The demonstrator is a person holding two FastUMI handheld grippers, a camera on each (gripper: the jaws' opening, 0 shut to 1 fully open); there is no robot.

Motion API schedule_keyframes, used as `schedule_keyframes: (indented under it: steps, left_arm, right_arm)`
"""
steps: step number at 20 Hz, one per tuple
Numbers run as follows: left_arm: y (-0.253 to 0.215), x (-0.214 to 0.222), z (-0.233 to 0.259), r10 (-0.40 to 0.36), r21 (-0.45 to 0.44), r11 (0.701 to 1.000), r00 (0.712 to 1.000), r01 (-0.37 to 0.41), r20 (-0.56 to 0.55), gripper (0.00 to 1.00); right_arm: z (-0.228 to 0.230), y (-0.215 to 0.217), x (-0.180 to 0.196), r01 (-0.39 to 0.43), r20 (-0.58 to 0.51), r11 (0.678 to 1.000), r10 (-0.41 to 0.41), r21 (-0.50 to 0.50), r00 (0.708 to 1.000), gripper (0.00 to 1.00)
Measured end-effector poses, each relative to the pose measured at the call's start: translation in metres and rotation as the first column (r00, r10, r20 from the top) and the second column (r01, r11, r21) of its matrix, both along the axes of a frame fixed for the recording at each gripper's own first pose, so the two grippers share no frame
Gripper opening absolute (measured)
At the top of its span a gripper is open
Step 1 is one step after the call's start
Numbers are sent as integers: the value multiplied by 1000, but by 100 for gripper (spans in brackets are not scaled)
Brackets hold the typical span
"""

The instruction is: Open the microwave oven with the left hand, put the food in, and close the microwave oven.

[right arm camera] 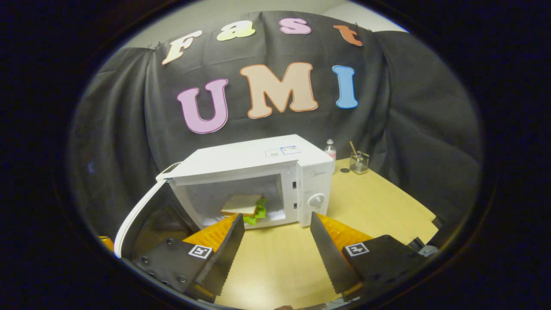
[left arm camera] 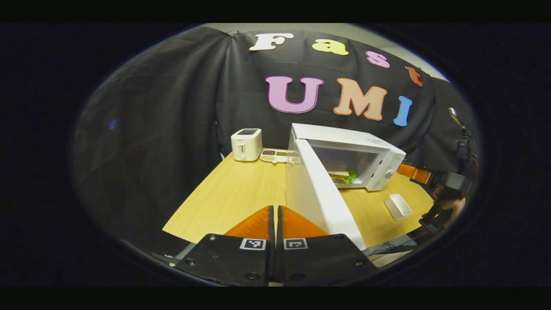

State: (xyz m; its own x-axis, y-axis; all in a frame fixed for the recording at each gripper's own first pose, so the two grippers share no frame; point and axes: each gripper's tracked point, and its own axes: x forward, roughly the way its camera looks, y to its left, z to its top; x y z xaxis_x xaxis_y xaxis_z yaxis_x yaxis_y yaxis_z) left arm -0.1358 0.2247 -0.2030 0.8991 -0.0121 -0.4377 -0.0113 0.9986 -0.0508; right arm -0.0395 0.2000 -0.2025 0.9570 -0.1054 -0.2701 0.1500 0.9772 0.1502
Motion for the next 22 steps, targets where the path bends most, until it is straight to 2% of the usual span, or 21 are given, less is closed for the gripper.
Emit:
schedule_keyframes:
  steps: [4,5,8,13,14,17,18,19,21,22]
  left_arm:
    - [-14,-2,-5,-39,14,999,999,39,-23,1]
    - [-15,-4,-3,-35,25,999,999,36,-24,1]
    - [-25,-3,-5,-29,27,999,999,30,-39,0]
    - [-54,3,-8,3,7,1000,998,-3,-66,1]
    - [-61,4,-8,12,3,1000,998,-12,-68,1]
    - [-85,9,-12,39,-18,999,996,-40,-86,1]
    - [-95,10,-12,43,-29,999,995,-46,-87,0]
    - [-104,12,-12,47,-40,998,995,-51,-89,0]
    - [-121,16,-14,50,-53,997,994,-55,-93,0]
    - [-129,20,-14,50,-56,997,994,-55,-92,1]
  right_arm:
    - [7,-24,-10,56,0,998,-56,8,998,95]
    - [12,-30,-11,66,8,998,-66,14,998,91]
    - [17,-49,-12,85,14,996,-85,12,996,95]
    - [19,-82,-7,73,-1,997,-73,1,997,95]
    - [21,-90,-4,68,1,998,-68,-7,998,91]
    - [21,-114,4,56,-7,998,-56,-15,998,96]
    - [22,-122,8,52,-6,999,-52,-11,999,96]
    - [21,-130,12,51,-5,999,-51,-11,999,91]
    - [19,-146,18,49,-11,999,-49,-18,999,91]
    - [16,-154,21,48,-19,998,-48,-27,999,95]
